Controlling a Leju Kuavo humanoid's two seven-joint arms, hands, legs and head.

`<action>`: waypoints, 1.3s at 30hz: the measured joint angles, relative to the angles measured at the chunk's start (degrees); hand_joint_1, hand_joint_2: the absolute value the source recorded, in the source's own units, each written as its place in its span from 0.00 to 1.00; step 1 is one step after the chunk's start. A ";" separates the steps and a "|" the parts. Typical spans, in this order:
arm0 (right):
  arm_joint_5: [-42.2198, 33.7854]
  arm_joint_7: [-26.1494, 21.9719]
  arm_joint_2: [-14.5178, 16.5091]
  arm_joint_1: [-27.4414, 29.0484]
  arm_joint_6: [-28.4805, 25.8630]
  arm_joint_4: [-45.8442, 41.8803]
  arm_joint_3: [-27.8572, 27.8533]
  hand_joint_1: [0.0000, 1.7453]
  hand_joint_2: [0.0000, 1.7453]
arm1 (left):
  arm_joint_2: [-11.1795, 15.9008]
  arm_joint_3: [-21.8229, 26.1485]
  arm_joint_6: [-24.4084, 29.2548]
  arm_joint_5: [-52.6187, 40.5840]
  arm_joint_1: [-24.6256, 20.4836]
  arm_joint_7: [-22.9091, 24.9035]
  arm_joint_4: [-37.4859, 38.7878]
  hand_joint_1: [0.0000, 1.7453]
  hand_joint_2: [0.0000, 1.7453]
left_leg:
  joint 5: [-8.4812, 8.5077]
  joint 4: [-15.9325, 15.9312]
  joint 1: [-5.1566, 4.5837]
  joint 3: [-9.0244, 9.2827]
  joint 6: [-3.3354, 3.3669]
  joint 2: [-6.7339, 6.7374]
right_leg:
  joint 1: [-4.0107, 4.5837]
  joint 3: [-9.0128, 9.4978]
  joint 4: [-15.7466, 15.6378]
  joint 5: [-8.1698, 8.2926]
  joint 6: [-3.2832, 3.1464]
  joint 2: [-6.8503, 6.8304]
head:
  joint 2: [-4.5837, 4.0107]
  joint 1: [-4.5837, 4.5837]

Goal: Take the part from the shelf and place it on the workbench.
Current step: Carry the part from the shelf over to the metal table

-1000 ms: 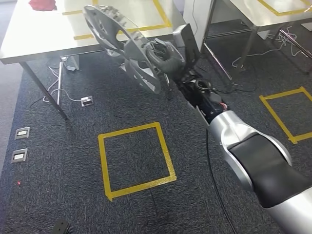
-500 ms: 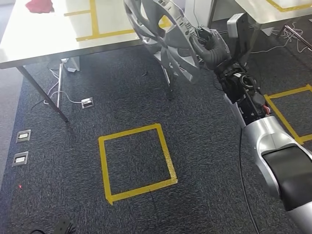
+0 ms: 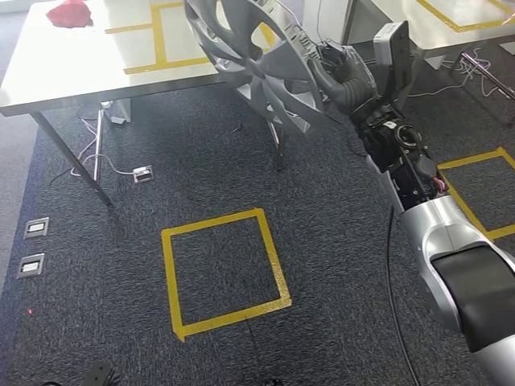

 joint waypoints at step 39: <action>0.94 -0.51 -0.07 -1.54 0.17 -1.48 -0.44 1.00 1.00 | -0.51 0.71 -0.09 0.00 0.09 -0.12 0.02 0.00 1.00 | -3.08 5.26 -0.84 -1.89 -1.49 -0.01 | -0.38 5.11 -11.62 6.47 -0.34 0.05 | 0.00 0.24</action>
